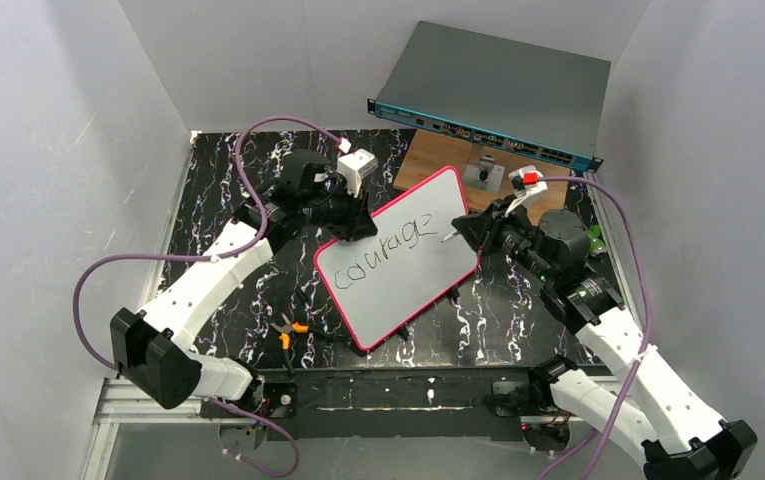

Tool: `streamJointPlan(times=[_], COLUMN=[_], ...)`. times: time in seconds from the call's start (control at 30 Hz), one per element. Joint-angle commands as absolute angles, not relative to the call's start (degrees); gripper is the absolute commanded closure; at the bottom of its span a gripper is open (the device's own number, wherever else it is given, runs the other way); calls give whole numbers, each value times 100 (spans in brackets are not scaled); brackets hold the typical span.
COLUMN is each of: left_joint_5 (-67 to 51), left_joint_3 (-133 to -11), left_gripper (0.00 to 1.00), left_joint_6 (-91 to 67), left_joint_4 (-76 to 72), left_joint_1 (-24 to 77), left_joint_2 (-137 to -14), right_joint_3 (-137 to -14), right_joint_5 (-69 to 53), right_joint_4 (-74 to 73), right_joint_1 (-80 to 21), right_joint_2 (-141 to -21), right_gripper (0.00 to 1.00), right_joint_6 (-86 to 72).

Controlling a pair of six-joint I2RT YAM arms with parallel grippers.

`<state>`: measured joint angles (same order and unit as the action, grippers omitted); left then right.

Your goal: Write a sentence on the whiteboard

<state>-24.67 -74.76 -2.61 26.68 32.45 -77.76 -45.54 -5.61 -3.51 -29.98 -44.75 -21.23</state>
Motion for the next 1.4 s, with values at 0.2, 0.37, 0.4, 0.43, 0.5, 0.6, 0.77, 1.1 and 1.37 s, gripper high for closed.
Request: streamJointPlan(times=[0.2,0.37,0.4,0.43,0.5,0.6,0.77,1.1,1.37], left_joint_5=[-2381,-2374,-2391,-2387,-2397,-2414,-2390,-2454,-2413], left_joint_3=[-7357,-7220,-7200,-7192,-7183,-7189,-7116,-7096,-7097], left_gripper=[100,100,100,100,100,100,100,100,100], left_joint_6=[-429,-616,-648,-683,-718,-719,-653,-640,-580], left_joint_4=[2140,1899,1852,1806,1769,1795,1854,1889,1947], left_joint_1=[3226,3226,3223,3225,3226,3221,3226,3226,3226], left_joint_2=[-7504,-7502,-7504,-7513,-7535,-7572,-7490,-7491,-7463], right_joint_3=[-4431,-4345,-4217,-4105,-3910,-3740,-3543,-4212,-4649], right_joint_5=[-816,-224,-130,-80,-36,676,2601,3053,2597], right_joint_4=[-266,-151,84,372,653,826,1178,1873,2097], right_joint_1=[-3835,-4352,-4393,-4412,-4432,-4468,-4461,-4060,-3565], right_joint_2=[-4517,-4603,-4559,-4518,-4463,-4385,-4109,-5068,-5612], right_gripper=[99,99,99,99,99,99,99,99,99], right_joint_6=[-2010,-1962,-2033,-2114,-2280,-2408,-2319,-1408,-1410])
